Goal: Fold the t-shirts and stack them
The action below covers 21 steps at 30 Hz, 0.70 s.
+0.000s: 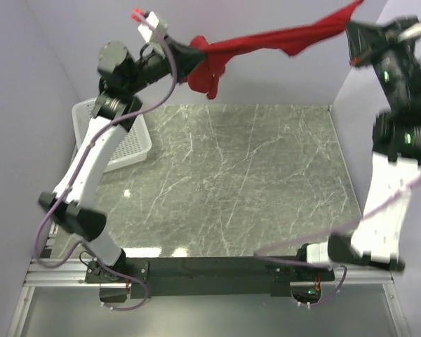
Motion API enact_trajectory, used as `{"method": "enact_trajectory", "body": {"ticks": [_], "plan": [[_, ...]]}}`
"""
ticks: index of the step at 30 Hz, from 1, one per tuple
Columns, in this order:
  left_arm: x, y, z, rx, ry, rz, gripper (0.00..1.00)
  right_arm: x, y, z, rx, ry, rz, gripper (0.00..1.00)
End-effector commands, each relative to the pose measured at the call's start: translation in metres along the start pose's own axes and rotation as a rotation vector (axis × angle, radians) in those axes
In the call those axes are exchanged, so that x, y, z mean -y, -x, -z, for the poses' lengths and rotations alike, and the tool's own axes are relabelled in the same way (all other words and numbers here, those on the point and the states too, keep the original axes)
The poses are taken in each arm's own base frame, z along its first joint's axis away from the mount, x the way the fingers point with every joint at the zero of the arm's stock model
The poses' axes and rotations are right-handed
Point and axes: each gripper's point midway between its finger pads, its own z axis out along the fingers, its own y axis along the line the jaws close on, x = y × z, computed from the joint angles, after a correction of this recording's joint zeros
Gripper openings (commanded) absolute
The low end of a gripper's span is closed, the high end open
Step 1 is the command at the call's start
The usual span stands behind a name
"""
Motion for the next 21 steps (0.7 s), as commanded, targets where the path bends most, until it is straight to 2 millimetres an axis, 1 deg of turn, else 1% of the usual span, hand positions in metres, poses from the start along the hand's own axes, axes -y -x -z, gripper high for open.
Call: {"method": "enact_trajectory", "body": {"ticks": [1,2,3,4,5,6,7,8,9,10,11,12,13,14,15,16,17,19,20,21], "plan": [[0.028,-0.012,0.03,-0.038,-0.072,-0.012,0.02,-0.012,0.003,0.047,0.038,0.004,0.105,0.0],[0.034,-0.027,0.038,-0.069,-0.081,0.005,0.02,-0.024,-0.002,0.068,0.026,0.02,0.13,0.0],[0.03,-0.082,0.046,-0.161,-0.076,0.091,0.03,-0.019,-0.025,0.075,-0.029,0.02,0.176,0.0],[0.036,-0.106,0.053,-0.207,-0.098,0.136,0.03,0.0,-0.078,0.082,-0.135,-0.011,0.146,0.0],[0.043,-0.127,0.059,-0.244,-0.105,0.173,0.03,-0.002,-0.089,0.103,-0.16,-0.039,0.167,0.0],[0.048,-0.176,0.072,-0.331,-0.097,0.245,0.03,0.006,-0.109,0.115,-0.209,-0.055,0.221,0.0],[0.054,-0.199,0.079,-0.38,-0.098,0.283,0.03,0.022,-0.157,0.131,-0.314,-0.078,0.218,0.0],[0.066,-0.222,0.082,-0.43,-0.106,0.305,0.03,0.017,-0.176,0.154,-0.374,-0.078,0.224,0.0],[0.075,-0.255,0.093,-0.498,-0.103,0.35,0.02,0.021,-0.198,0.169,-0.436,-0.072,0.261,0.0],[0.084,-0.271,0.098,-0.536,-0.113,0.372,0.02,0.025,-0.243,0.19,-0.541,-0.056,0.247,0.0],[0.101,-0.294,0.104,-0.604,-0.126,0.404,0.01,0.016,-0.252,0.211,-0.56,-0.021,0.294,0.0],[0.113,-0.316,0.114,-0.661,-0.13,0.436,0.01,0.013,-0.276,0.232,-0.636,0.032,0.353,0.0],[0.124,-0.329,0.12,-0.706,-0.148,0.443,0.01,0.013,-0.305,0.253,-0.702,0.057,0.357,0.0],[0.146,-0.346,0.13,-0.784,-0.18,0.476,0.01,0.006,-0.306,0.267,-0.694,0.088,0.425,0.0],[0.156,-0.361,0.142,-0.842,-0.176,0.496,0.01,0.002,-0.321,0.287,-0.754,0.142,0.479,0.0],[0.166,-0.369,0.15,-0.88,-0.186,0.511,0.01,0.001,-0.332,0.299,-0.788,0.158,0.489,0.0],[0.183,-0.382,0.165,-0.945,-0.208,0.538,0.01,-0.004,-0.34,0.316,-0.835,0.195,0.519,0.0],[0.195,-0.391,0.178,-0.993,-0.202,0.55,0.01,-0.009,-0.348,0.33,-0.889,0.238,0.523,0.0],[0.206,-0.396,0.188,-1.025,-0.209,0.572,0.01,-0.012,-0.353,0.339,-0.924,0.254,0.512,0.0],[0.208,-0.399,0.194,-1.045,-0.197,0.579,0.02,-0.011,-0.353,0.34,-0.927,0.261,0.521,0.0]]}}
